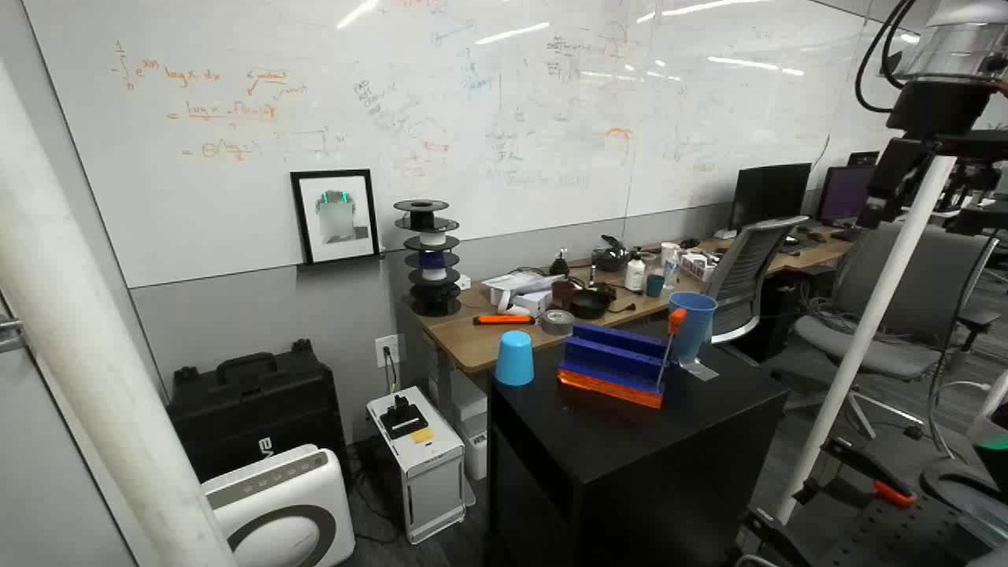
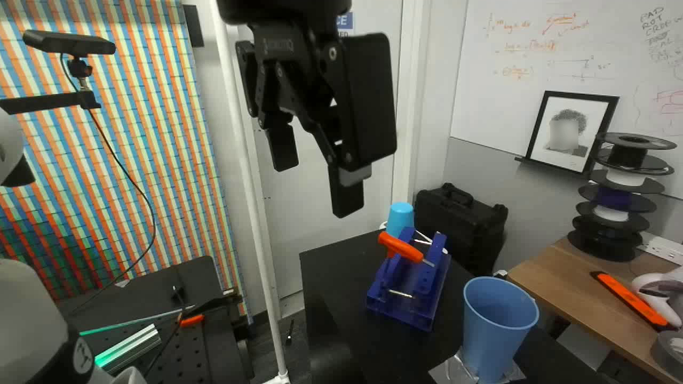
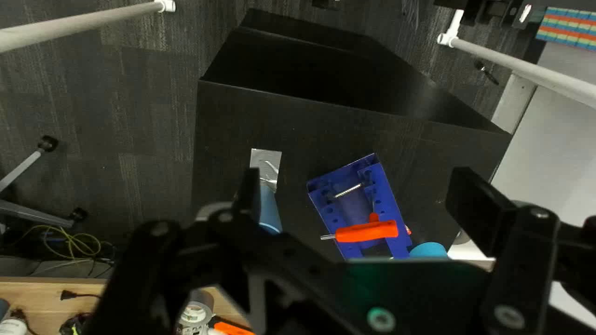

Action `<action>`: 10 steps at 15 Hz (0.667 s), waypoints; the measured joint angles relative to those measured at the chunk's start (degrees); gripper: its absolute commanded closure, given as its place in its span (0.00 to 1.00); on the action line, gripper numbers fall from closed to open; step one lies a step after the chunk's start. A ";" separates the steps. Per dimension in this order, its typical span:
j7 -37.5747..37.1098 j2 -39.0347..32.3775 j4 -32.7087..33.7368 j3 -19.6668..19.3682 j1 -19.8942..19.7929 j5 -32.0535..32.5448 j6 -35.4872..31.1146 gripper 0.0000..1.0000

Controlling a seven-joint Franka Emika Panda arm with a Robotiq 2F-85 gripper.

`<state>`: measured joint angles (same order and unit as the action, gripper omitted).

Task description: Remove the wrench from the toolbox and place it in the blue cup on the right

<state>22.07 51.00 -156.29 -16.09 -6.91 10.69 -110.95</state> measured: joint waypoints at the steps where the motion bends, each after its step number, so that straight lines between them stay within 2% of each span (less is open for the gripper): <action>1: 0.00 0.07 0.10 0.00 0.00 0.00 -0.03 0.00; 8: -0.24 0.05 0.20 0.08 0.00 0.00 -0.17 0.00; 10: -3.69 -1.07 -0.43 1.28 0.15 -0.24 -3.23 0.00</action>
<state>18.38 49.93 -156.72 -14.81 -6.75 10.45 -114.18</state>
